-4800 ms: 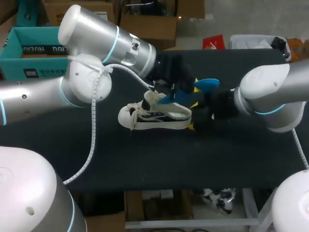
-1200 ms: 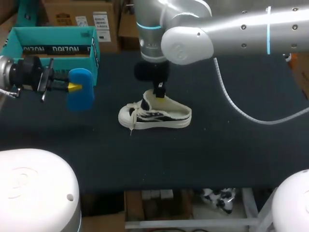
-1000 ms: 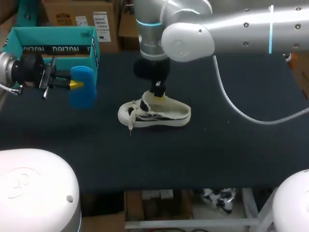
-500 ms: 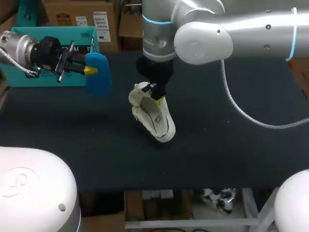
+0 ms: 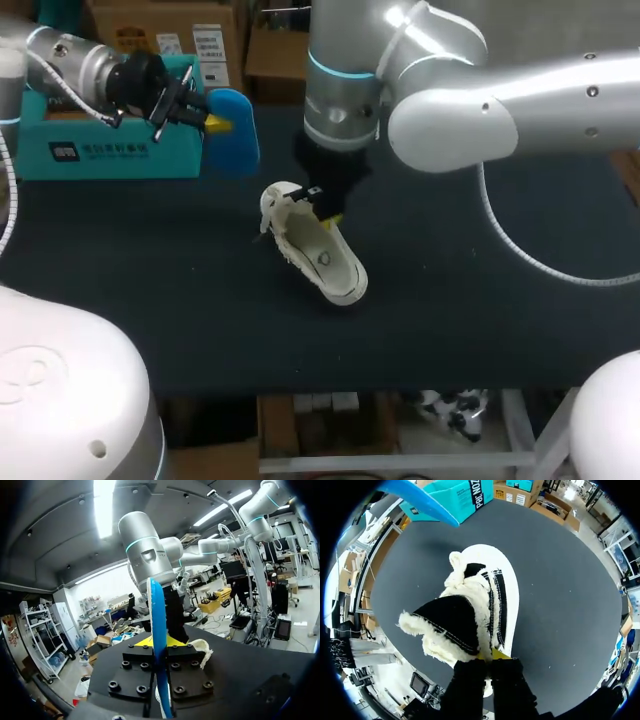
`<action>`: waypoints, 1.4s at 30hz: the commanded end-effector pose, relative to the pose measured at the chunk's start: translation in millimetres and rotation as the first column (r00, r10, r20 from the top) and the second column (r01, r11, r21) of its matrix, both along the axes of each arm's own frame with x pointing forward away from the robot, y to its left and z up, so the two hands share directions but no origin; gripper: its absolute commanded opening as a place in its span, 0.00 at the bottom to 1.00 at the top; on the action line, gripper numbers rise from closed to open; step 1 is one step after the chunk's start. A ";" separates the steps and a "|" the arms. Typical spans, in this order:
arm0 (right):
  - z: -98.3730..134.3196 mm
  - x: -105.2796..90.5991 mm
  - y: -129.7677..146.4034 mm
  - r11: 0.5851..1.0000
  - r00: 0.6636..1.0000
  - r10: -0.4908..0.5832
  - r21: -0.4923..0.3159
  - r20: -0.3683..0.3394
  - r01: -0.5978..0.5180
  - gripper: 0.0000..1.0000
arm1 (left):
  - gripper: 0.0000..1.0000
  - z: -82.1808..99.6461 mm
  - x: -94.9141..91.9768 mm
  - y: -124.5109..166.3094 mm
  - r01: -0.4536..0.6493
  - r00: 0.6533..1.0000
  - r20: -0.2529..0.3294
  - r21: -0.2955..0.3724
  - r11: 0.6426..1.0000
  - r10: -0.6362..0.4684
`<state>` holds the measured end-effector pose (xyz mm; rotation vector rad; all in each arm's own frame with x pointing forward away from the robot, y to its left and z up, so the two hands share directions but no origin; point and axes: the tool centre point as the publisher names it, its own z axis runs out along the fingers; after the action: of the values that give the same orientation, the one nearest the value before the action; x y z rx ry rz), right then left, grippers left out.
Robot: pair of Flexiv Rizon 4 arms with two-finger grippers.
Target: Open the shoe tongue, take the insole out of the shoe, put the insole back into the shoe, and pack the shoe into the shoebox
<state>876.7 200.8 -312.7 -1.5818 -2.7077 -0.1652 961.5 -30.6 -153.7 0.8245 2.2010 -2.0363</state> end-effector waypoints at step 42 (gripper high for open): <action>11.8 -7.4 -52.3 0.985 0.980 -0.161 0.086 0.119 0.152 1.00 | 0.00 11.6 11.6 -24.4 0.234 0.971 -0.038 -0.076 0.969 -0.237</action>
<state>870.8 149.9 -298.7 -1.8191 -2.6259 -0.3623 968.0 -56.2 -140.2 1.0776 2.1367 -2.2298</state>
